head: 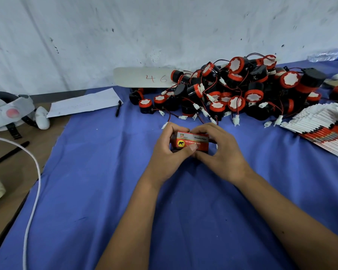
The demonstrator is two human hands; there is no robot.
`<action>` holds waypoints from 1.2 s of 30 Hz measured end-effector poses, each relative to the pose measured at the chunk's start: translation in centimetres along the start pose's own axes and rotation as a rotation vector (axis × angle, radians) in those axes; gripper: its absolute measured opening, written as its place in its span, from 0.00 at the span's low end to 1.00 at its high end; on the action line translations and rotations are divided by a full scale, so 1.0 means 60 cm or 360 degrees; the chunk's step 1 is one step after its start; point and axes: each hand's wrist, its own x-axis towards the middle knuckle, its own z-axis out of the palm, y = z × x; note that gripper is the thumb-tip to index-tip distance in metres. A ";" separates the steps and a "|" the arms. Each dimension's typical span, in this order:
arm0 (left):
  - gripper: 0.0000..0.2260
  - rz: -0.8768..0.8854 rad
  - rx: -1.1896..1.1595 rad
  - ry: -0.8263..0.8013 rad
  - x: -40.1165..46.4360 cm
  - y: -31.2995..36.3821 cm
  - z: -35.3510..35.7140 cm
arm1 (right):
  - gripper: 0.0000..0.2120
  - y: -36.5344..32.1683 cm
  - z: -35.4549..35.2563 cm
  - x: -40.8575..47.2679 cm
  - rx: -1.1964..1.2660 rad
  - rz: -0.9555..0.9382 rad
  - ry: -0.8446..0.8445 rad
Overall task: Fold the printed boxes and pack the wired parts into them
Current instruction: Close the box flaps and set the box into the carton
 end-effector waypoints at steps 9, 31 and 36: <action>0.13 -0.0193 -0.0157 0.0089 -0.003 -0.002 -0.016 | 0.24 0.002 -0.004 -0.003 0.0007 0.0069 -0.0053; 0.10 0.0000 0.0349 0.0200 0.003 -0.023 -0.025 | 0.17 0.003 0.003 -0.002 -0.0294 -0.0026 -0.0117; 0.15 0.0006 0.0399 0.0140 0.000 -0.021 -0.034 | 0.17 0.015 0.010 -0.003 -0.0153 0.0005 -0.0181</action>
